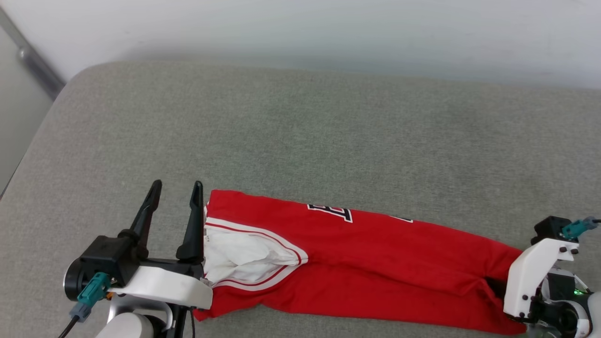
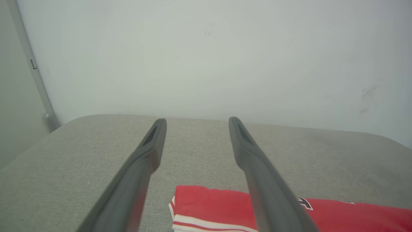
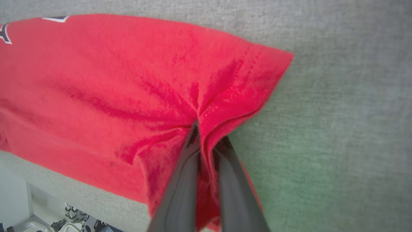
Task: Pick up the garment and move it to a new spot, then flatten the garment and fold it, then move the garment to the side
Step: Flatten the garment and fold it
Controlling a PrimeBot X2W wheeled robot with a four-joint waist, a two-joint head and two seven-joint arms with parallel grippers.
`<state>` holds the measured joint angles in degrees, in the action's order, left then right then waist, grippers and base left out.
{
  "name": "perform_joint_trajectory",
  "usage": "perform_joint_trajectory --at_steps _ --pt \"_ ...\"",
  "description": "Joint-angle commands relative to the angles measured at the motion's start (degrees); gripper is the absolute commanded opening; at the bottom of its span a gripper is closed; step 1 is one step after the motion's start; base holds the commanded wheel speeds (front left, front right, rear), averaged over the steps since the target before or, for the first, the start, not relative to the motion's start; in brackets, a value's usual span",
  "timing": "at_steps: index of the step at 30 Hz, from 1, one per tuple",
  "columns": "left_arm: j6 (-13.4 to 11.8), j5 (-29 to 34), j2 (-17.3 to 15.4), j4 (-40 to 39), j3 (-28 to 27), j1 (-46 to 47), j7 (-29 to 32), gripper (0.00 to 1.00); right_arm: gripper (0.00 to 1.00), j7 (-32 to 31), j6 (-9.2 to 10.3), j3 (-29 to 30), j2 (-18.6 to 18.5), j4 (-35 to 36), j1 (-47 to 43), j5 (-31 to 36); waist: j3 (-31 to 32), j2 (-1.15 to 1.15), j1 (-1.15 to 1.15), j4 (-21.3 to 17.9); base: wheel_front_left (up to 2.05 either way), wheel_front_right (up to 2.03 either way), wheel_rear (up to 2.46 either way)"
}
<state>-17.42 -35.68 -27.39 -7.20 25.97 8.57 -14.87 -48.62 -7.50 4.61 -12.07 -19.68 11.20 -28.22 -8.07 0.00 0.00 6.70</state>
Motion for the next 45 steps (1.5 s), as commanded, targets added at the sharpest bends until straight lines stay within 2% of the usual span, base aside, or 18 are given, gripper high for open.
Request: perform_joint_trajectory --at_steps 1,7,10,14,21,26,29,33,37,42,45 --pt "-0.5 0.4 -0.2 0.0 0.1 -0.6 -0.1 1.00 0.00 -0.2 0.02 -1.6 0.3 -0.6 -0.7 -0.4 1.1 0.00 0.00 -1.0 0.00 0.00 0.00" --pt "-1.8 1.2 -0.5 0.4 0.1 -2.3 0.0 1.00 0.00 1.0 0.02 -3.0 -2.2 2.9 0.7 -1.2 3.8 0.00 0.00 -3.4 0.00 0.00 0.00" --pt "-2.3 1.2 -0.7 -0.1 -0.1 -3.7 0.0 1.00 0.00 0.6 0.03 -1.4 -3.1 3.8 0.1 -1.1 4.7 0.00 0.00 -4.5 0.00 0.00 0.00" --pt "-2.8 1.2 -1.0 -0.5 -0.3 -5.0 -0.1 1.00 0.00 0.5 0.03 3.1 -3.5 4.4 -0.8 0.4 5.3 0.00 0.00 -5.4 0.00 0.00 0.00" --pt "-3.4 1.3 -1.6 -1.0 -0.3 -6.0 0.2 1.00 0.00 -0.8 0.03 15.8 -2.9 6.1 -2.1 3.0 5.6 0.00 0.00 -6.5 0.00 0.00 0.00" --pt "-3.6 1.2 -1.7 -1.1 -0.3 -5.9 0.2 1.00 0.00 -2.9 0.02 20.6 0.7 7.4 -1.1 -0.4 5.5 0.00 0.00 -6.9 0.00 0.00 0.00" --pt "-3.5 1.2 -1.6 -1.3 -0.2 -5.9 0.2 1.00 0.00 -7.7 0.02 21.7 5.6 8.1 0.0 -7.3 5.6 0.00 0.00 -7.0 0.00 0.00 0.00" --pt "-3.2 1.1 -1.5 -1.3 0.2 -5.6 0.4 1.00 0.00 -14.4 0.02 22.3 8.8 7.7 0.8 -17.5 5.9 0.00 0.00 -6.8 0.00 0.00 0.00" --pt "-2.9 0.9 -1.2 -1.0 0.9 -4.9 1.1 1.00 0.00 -16.2 0.01 18.4 9.4 3.2 0.9 -29.8 6.2 0.00 0.00 -5.8 0.00 0.00 0.00" --pt "-2.3 1.2 -0.8 -1.0 1.8 -3.7 1.7 1.00 0.00 -11.6 0.01 7.8 9.2 -0.7 1.7 -40.1 5.6 0.00 0.00 -4.1 0.00 0.00 0.00" --pt "-1.7 1.1 -0.4 -0.5 2.4 -2.9 1.9 1.00 0.00 -7.5 0.01 0.2 9.3 -1.8 2.5 -43.9 5.1 0.00 0.00 -3.0 0.00 0.00 0.00"
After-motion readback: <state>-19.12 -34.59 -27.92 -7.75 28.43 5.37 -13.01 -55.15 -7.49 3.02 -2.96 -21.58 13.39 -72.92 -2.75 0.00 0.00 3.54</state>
